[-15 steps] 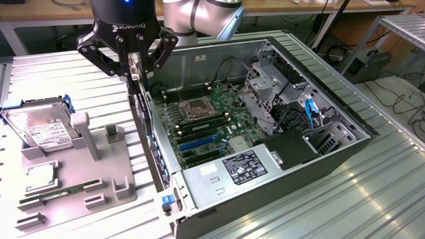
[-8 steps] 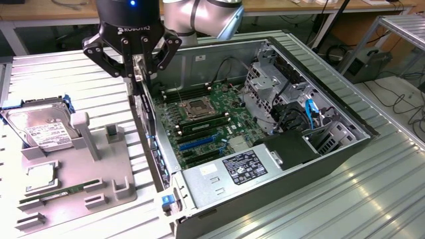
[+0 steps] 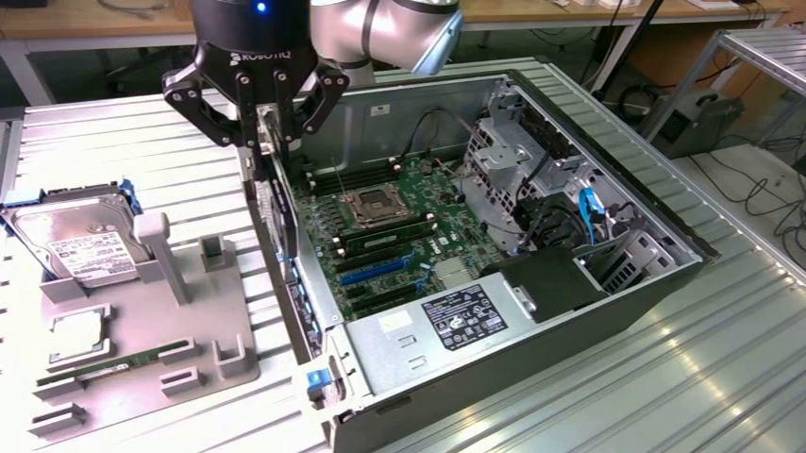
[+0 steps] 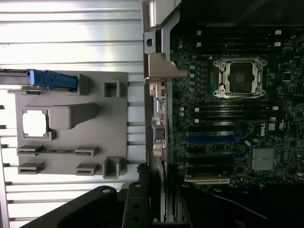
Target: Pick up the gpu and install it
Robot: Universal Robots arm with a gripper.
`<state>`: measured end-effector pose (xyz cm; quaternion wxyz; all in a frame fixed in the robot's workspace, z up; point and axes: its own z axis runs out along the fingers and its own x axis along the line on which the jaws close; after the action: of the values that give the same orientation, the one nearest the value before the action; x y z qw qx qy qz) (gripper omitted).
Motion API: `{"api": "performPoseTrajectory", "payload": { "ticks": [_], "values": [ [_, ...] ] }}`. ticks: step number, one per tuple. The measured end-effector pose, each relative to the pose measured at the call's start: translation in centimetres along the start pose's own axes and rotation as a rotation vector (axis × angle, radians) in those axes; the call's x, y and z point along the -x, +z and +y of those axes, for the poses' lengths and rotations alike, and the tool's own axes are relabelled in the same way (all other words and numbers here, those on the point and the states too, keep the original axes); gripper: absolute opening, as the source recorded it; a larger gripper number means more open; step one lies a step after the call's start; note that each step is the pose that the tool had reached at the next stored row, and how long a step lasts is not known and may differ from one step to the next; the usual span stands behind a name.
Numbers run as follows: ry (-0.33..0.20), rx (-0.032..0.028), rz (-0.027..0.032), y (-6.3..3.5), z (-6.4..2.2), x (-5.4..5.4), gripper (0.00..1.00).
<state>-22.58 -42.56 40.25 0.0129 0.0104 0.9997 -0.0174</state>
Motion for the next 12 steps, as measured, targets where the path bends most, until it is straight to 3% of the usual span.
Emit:
{"api": "performPoseTrajectory", "payload": {
  "ticks": [12],
  "values": [
    [0.0, -0.0001, 0.0002, -1.07, -0.03, 0.27, 0.27]
  ]
}}
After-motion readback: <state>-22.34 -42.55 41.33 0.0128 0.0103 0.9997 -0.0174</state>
